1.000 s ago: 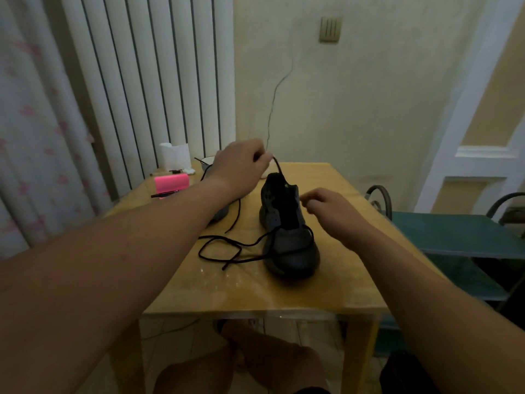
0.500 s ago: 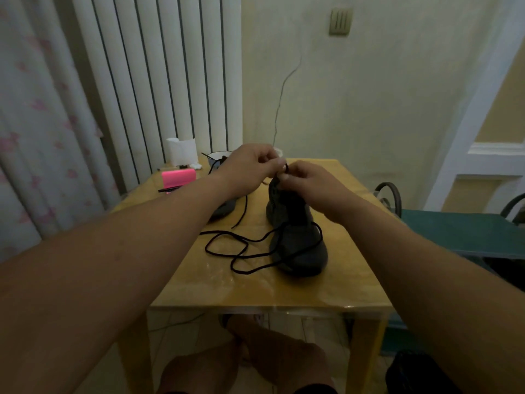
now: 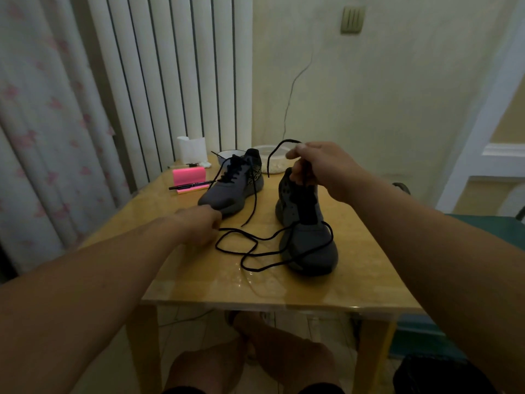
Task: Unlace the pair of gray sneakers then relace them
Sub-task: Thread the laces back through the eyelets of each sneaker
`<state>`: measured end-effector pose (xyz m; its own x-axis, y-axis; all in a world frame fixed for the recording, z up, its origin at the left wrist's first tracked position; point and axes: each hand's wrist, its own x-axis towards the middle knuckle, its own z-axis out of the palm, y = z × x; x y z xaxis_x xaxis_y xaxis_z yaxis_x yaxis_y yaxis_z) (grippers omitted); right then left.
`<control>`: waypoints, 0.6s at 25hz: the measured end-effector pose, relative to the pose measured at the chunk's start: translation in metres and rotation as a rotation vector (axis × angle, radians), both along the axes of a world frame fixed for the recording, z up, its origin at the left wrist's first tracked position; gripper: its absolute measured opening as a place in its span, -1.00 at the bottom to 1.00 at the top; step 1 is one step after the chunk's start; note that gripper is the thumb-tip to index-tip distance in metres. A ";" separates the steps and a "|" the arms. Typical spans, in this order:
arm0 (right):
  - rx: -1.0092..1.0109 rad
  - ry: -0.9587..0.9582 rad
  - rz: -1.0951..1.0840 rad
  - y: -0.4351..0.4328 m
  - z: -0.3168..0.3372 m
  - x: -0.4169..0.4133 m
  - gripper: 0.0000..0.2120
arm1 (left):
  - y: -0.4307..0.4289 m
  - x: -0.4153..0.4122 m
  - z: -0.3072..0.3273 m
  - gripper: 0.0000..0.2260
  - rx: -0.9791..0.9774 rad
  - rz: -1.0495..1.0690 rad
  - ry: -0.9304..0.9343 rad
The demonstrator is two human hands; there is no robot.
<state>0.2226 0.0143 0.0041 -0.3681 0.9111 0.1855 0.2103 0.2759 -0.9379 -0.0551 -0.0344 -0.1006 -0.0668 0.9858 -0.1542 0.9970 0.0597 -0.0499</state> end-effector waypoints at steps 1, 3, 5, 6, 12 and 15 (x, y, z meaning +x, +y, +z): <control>0.003 0.000 -0.001 -0.001 0.002 -0.001 -0.69 | 0.001 -0.001 0.000 -0.97 0.021 -0.014 0.016; -0.006 0.000 -0.012 -0.002 0.006 -0.001 -0.71 | 0.003 -0.001 -0.002 -0.95 0.042 -0.015 -0.018; -0.016 -0.005 -0.025 -0.003 0.006 0.002 -0.70 | 0.006 -0.003 -0.007 -0.89 0.047 -0.019 -0.079; -0.020 -0.011 -0.027 -0.003 0.005 0.004 -0.69 | 0.007 -0.005 -0.009 -0.88 0.051 -0.024 -0.098; -0.034 -0.065 -0.003 -0.002 -0.003 0.011 -0.65 | 0.009 0.004 -0.005 -0.93 0.155 0.029 -0.130; -0.025 -0.008 0.023 0.001 0.002 0.006 -0.67 | 0.006 0.047 0.011 -0.90 0.475 -0.073 -0.466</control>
